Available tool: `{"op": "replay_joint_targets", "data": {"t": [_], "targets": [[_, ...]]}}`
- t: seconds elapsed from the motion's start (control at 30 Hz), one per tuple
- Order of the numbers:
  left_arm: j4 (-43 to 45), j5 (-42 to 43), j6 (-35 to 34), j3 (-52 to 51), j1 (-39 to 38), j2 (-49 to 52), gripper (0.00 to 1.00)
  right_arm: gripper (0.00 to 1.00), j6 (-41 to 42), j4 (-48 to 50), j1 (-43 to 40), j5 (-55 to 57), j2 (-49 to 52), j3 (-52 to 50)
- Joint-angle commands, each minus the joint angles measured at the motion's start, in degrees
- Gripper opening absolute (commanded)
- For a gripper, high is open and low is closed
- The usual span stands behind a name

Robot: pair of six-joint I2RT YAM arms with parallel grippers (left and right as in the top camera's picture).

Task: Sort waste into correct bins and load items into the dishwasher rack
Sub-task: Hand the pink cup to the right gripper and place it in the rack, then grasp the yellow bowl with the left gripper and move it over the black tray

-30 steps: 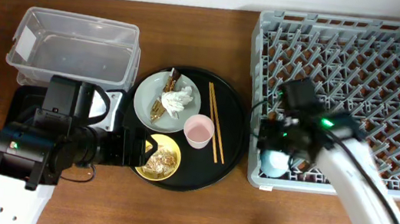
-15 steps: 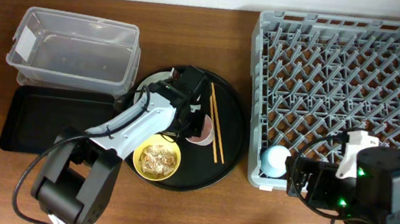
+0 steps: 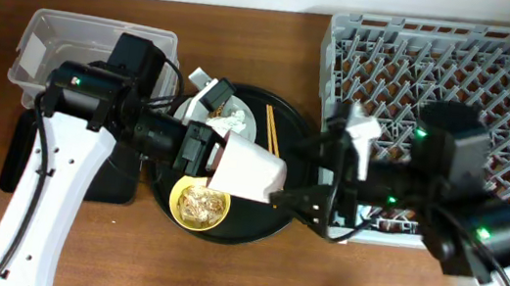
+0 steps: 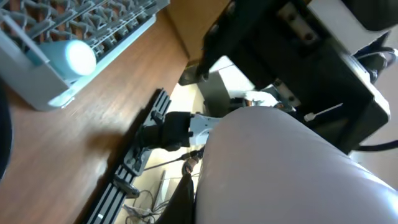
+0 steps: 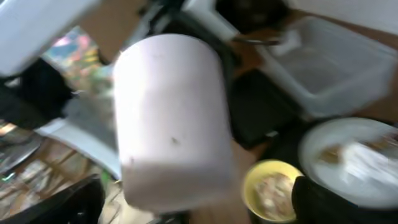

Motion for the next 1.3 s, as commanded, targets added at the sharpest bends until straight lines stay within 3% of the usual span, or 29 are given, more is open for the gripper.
{"op": "replay_joint_targets", "data": {"t": [0.0,0.03,0.1,0.17,0.2,0.23,0.27,0.3,0.33,0.47,0.5,0.57,0.7,0.73,0.77,0.8,0.83,0.93,0.97,1.03,1.07,1.1,1.13,1.17,1.23,1.27], "targets": [[1.4,2.3,2.4,0.2,0.2,-1.1,0.0,0.88,-1.0,1.9,4.8,-7.9,2.4,0.5],[1.6,2.3,2.4,0.2,0.2,-1.1,0.0,0.82,-0.8,2.4,6.2,-5.9,3.0,0.5],[1.5,1.7,2.4,0.2,0.2,-1.1,0.0,0.58,-0.4,2.5,7.6,-2.9,3.1,0.6],[0.5,-0.1,2.4,0.2,0.2,-1.1,0.0,0.51,-0.4,2.4,7.2,-2.3,2.3,0.6],[0.2,-1.2,2.4,0.2,0.2,-1.1,0.05,0.45,-0.4,2.3,7.2,0.0,1.0,0.6],[0.1,-1.9,2.3,0.2,0.2,-1.1,0.39,0.42,1.7,1.7,7.1,4.6,-0.3,0.6],[0.3,-5.8,1.7,0.2,0.2,-1.1,0.98,0.39,4.1,0.1,6.1,10.5,-2.2,0.6],[2.1,-16.3,-7.4,0.2,1.5,-1.1,0.99,0.39,10.3,-3.5,2.8,18.4,-5.3,0.6],[3.8,-23.6,-13.4,0.2,3.6,-1.1,0.99,0.39,14.6,-7.4,-0.8,23.4,-8.0,0.6],[3.9,-29.0,-13.6,0.2,7.2,-1.1,0.99,0.4,18.1,-33.6,-21.3,55.6,-10.5,0.4],[3.2,-31.4,-13.6,0.2,6.9,-1.1,0.99,0.45,18.1,-38.4,-26.2,57.0,-7.6,-0.2],[2.5,-33.8,-13.6,0.2,6.1,-1.1,0.99,0.45,17.4,-41.6,-30.5,57.2,-0.9,-2.0],[2.5,-33.8,-13.5,0.2,5.9,-1.1,0.99,0.43,17.4,-37.2,-31.7,56.7,19.9,-2.6],[2.5,-33.8,-13.5,0.2,5.9,-1.1,0.99,0.47,17.4,-36.6,-31.7,56.8,22.8,-2.6],[2.8,-33.9,-13.5,0.2,5.9,-1.1,0.99,0.58,17.4,-35.4,-31.7,56.8,25.0,-2.6],[3.0,-33.9,-13.5,0.2,5.9,-1.1,0.99,0.81,17.6,-34.0,-31.7,56.7,27.3,-2.6],[2.7,-34.3,-13.5,0.2,5.9,-1.1,0.99,0.88,17.6,-33.6,-31.7,56.3,27.6,-2.4],[1.6,-37.5,-13.6,0.2,5.5,-1.1,0.99,0.9,17.1,-35.2,-31.7,53.6,20.2,2.2],[1.8,-39.1,-14.1,0.2,4.3,-1.1,0.99,0.89,14.6,-35.3,-31.7,47.7,14.5,3.5],[5.7,-58.3,-25.9,-4.3,-4.6,-1.1,0.99,0.9,14.4,-34.0,-31.7,37.5,0.8,4.0],[9.5,-62.9,-30.1,-8.4,-9.0,-1.1,0.99,0.91,14.4,-33.7,-31.7,37.2,-3.6,4.0],[17.5,-66.4,-33.9,-15.8,-14.3,-1.0,0.95,0.93,14.4,-33.7,-31.7,37.2,-8.3,4.0],[25.7,-69.1,-38.4,-23.6,-18.2,-0.6,0.79,0.94,14.4,-33.8,-31.7,37.4,-11.9,4.0],[32.6,-69.4,-40.6,-30.0,-20.5,0.1,0.72,0.94,14.4,-33.8,-31.7,37.4,-13.7,4.0],[45.7,-69.9,-41.9,-40.2,-24.1,2.9,0.52,0.94,14.4,-34.2,-31.7,37.4,-15.8,4.0],[48.2,-70.9,-42.0,-40.9,-25.0,5.3,0.42,0.94,14.5,-34.2,-31.7,37.4,-15.6,3.8]]}}
